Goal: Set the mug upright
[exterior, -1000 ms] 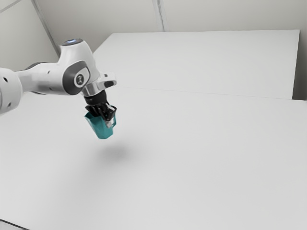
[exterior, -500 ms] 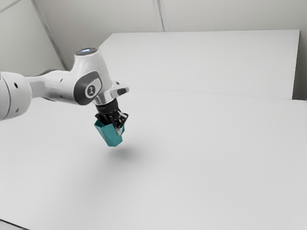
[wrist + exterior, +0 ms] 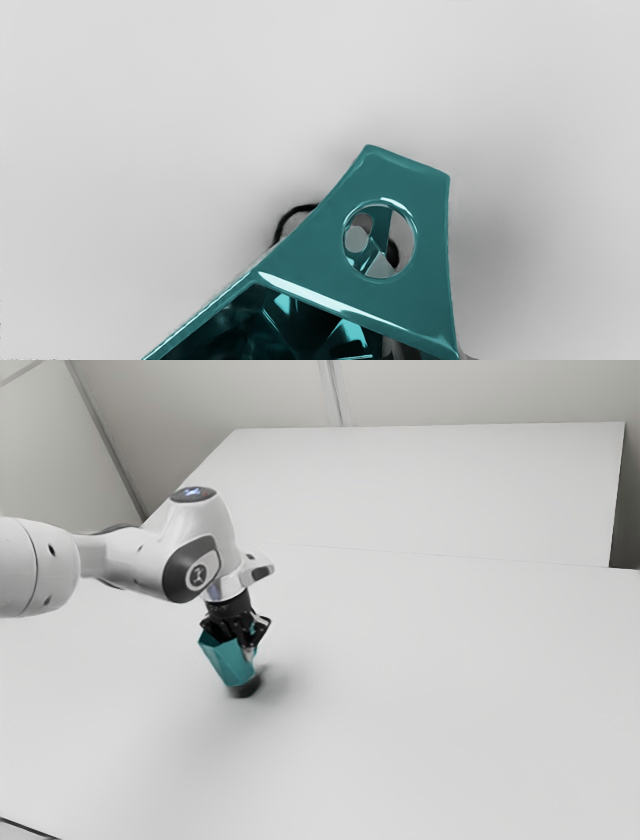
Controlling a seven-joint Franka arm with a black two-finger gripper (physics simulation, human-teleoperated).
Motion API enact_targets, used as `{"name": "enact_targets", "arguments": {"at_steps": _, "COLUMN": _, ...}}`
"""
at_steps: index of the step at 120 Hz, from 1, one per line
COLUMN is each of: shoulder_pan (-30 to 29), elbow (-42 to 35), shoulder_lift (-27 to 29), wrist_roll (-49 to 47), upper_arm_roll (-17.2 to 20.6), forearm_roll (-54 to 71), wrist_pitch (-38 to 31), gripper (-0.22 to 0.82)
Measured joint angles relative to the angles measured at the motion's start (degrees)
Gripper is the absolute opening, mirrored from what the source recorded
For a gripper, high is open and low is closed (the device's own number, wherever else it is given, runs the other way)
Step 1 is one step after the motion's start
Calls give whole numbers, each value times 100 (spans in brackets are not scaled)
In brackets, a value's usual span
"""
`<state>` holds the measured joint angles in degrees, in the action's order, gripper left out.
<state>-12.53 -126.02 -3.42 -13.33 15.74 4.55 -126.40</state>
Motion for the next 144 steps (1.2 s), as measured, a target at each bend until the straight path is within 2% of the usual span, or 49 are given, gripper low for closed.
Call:
{"name": "enact_targets", "arguments": {"at_steps": 41, "shoulder_pan": 92, "elbow": 4, "shoulder_lift": -159, "wrist_roll": -452, "upper_arm_roll": 0, "forearm_roll": 300, "wrist_pitch": -113, "gripper": -16}}
{"name": "enact_targets", "arguments": {"at_steps": 48, "shoulder_pan": 91, "elbow": 2, "shoulder_lift": -185, "wrist_roll": -492, "upper_arm_roll": 0, "forearm_roll": 285, "wrist_pitch": -137, "gripper": -7}}
{"name": "enact_targets", "arguments": {"at_steps": 65, "shoulder_pan": 96, "elbow": 0, "shoulder_lift": -199, "wrist_roll": -573, "upper_arm_roll": -1, "forearm_roll": 266, "wrist_pitch": -200, "gripper": 24}}
{"name": "enact_targets", "arguments": {"at_steps": 78, "shoulder_pan": 99, "elbow": 113, "shoulder_lift": -139, "wrist_roll": -614, "upper_arm_roll": -1, "forearm_roll": 252, "wrist_pitch": -165, "gripper": 38}}
{"name": "enact_targets", "arguments": {"at_steps": 104, "shoulder_pan": 101, "elbow": 938, "shoulder_lift": -39, "wrist_roll": -638, "upper_arm_roll": 6, "forearm_roll": 185, "wrist_pitch": 584, "gripper": 52}}
{"name": "enact_targets", "arguments": {"at_steps": 144, "shoulder_pan": 134, "elbow": 2498, "shoulder_lift": 48, "wrist_roll": -24, "upper_arm_roll": -104, "forearm_roll": -102, "wrist_pitch": 2162, "gripper": 59}}
